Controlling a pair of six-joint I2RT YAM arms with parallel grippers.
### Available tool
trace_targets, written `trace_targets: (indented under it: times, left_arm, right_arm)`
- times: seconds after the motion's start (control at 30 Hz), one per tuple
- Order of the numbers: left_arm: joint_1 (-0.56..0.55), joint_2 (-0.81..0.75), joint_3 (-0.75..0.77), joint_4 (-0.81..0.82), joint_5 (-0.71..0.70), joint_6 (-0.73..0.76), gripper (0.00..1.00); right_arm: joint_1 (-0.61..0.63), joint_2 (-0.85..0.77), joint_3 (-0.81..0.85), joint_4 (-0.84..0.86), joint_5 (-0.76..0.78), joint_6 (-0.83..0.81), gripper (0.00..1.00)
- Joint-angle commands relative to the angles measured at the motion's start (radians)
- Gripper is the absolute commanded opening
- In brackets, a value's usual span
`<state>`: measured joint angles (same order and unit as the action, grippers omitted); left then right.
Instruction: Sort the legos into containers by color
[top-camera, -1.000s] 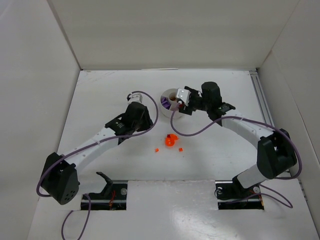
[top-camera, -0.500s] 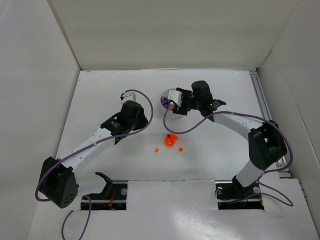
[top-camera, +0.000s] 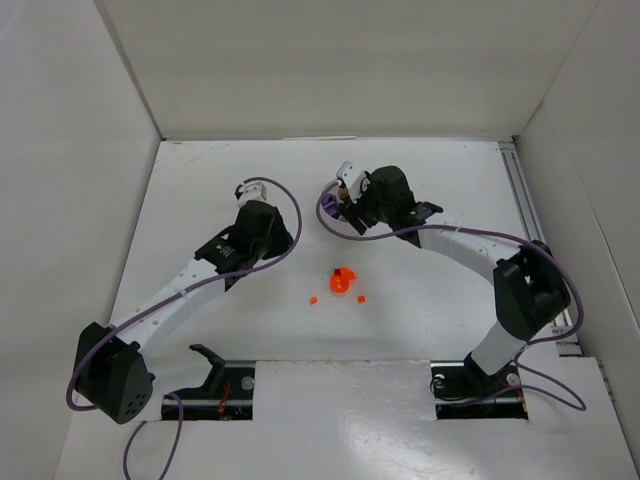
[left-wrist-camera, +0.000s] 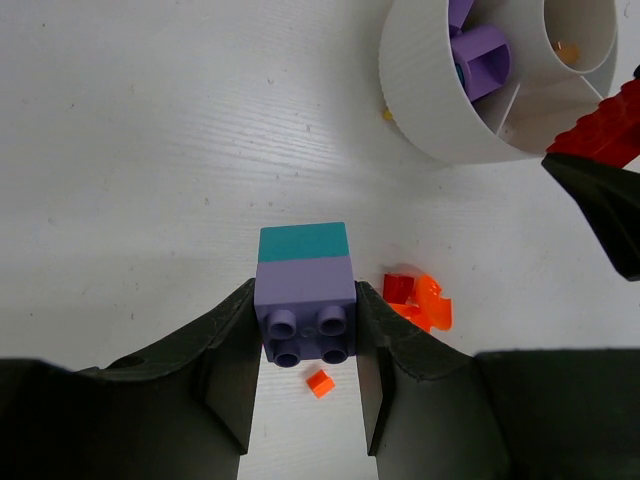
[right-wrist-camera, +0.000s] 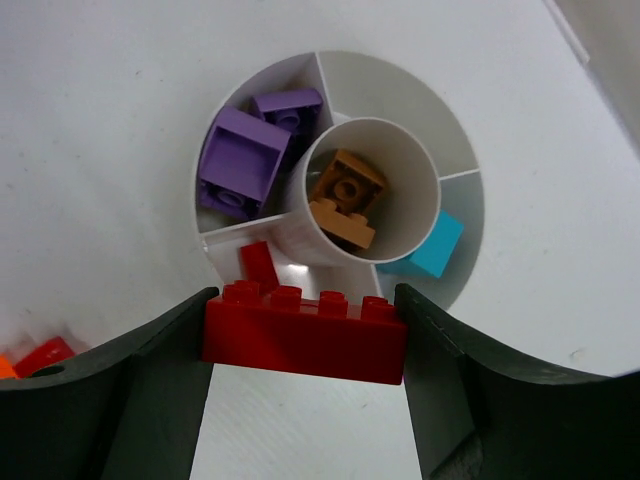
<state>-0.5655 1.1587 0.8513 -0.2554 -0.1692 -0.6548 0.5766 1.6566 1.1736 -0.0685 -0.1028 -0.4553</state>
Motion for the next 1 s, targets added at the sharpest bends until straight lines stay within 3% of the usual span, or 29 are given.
trace_targets:
  times: [0.0,0.13,0.67,0.97]
  left_arm:
    - [0.004,-0.036,-0.005,-0.005,-0.013,0.017,0.09]
    - [0.013,-0.036,-0.005,-0.005,-0.004,0.017,0.09]
    - [0.013,-0.054,-0.023,0.005,0.005,0.017,0.09]
    - [0.013,-0.054,-0.023,0.005,0.005,0.026,0.09]
  right_arm:
    - [0.032,0.000,0.052,-0.020,0.115,0.176,0.48]
    - [0.032,0.031,0.061,-0.020,0.152,0.265,0.49]
    - [0.032,0.086,0.112,0.001,0.175,0.363,0.49]
    - [0.023,0.104,0.112,0.022,0.164,0.382,0.62]
